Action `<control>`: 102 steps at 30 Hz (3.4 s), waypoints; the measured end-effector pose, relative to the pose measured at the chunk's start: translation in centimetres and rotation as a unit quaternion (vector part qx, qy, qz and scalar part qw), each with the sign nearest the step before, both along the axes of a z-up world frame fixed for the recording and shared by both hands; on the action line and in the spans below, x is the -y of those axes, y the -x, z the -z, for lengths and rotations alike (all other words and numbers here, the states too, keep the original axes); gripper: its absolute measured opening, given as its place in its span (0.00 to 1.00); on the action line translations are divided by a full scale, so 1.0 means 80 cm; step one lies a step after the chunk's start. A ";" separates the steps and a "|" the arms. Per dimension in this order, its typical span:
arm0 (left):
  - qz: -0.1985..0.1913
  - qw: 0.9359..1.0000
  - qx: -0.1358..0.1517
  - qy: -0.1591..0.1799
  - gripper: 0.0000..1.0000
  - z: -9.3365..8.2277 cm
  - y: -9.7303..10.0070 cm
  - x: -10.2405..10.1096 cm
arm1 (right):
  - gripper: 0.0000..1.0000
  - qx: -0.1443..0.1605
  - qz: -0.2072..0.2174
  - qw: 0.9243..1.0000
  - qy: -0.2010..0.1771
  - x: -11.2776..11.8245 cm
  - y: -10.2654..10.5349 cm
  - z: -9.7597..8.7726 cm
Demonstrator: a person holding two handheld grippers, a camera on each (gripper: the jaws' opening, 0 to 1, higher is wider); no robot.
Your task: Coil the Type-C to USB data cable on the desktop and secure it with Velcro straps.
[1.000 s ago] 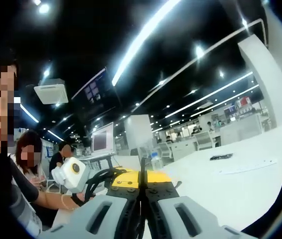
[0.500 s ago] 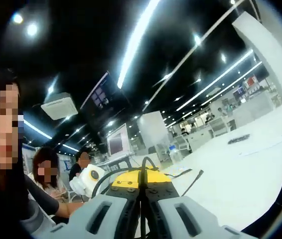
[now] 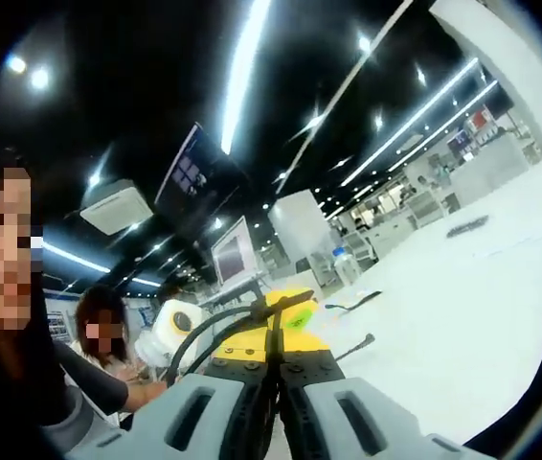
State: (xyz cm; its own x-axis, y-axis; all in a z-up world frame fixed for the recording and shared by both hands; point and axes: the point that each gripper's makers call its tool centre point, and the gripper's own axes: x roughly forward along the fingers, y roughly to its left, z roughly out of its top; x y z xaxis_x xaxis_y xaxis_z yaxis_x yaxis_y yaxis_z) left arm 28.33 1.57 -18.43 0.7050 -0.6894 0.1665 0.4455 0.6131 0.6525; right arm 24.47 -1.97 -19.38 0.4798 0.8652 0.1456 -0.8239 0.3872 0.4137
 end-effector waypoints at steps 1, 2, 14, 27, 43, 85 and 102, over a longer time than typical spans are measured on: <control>-0.006 1.000 0.007 -0.022 0.05 0.003 0.000 0.001 | 0.02 -0.002 0.003 1.000 0.005 0.000 0.000 0.002; -0.004 1.000 0.005 -0.020 0.05 0.004 0.000 0.003 | 0.02 0.003 0.007 1.000 0.012 0.001 -0.002 0.004; -0.004 0.999 -0.008 -0.035 0.04 0.003 -0.002 -0.003 | 0.10 0.031 0.061 0.997 0.026 0.016 -0.017 -0.001; 0.055 0.998 0.008 -0.006 0.04 -0.026 0.031 0.015 | 0.13 -0.136 0.092 0.986 -0.005 0.028 -0.073 0.067; 0.158 0.987 -0.015 0.000 0.04 -0.027 0.079 0.058 | 0.13 -0.130 0.071 0.987 0.057 -0.021 -0.074 0.101; 0.095 0.986 -0.134 0.003 0.04 0.032 0.021 0.045 | 0.03 -0.006 0.088 0.996 -0.010 0.024 -0.051 0.004; 0.091 0.986 -0.138 -0.003 0.06 0.043 0.019 0.052 | 0.03 0.004 0.075 0.997 -0.030 0.018 -0.044 -0.008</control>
State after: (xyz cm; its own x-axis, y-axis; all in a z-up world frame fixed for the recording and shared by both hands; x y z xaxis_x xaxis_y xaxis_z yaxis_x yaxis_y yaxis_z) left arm 26.82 -2.62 -21.91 0.5877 -0.8089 -0.0186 0.7089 0.5036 0.4938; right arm 27.96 -3.42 -18.74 0.6021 0.7733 0.1986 -0.7616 0.4817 0.4334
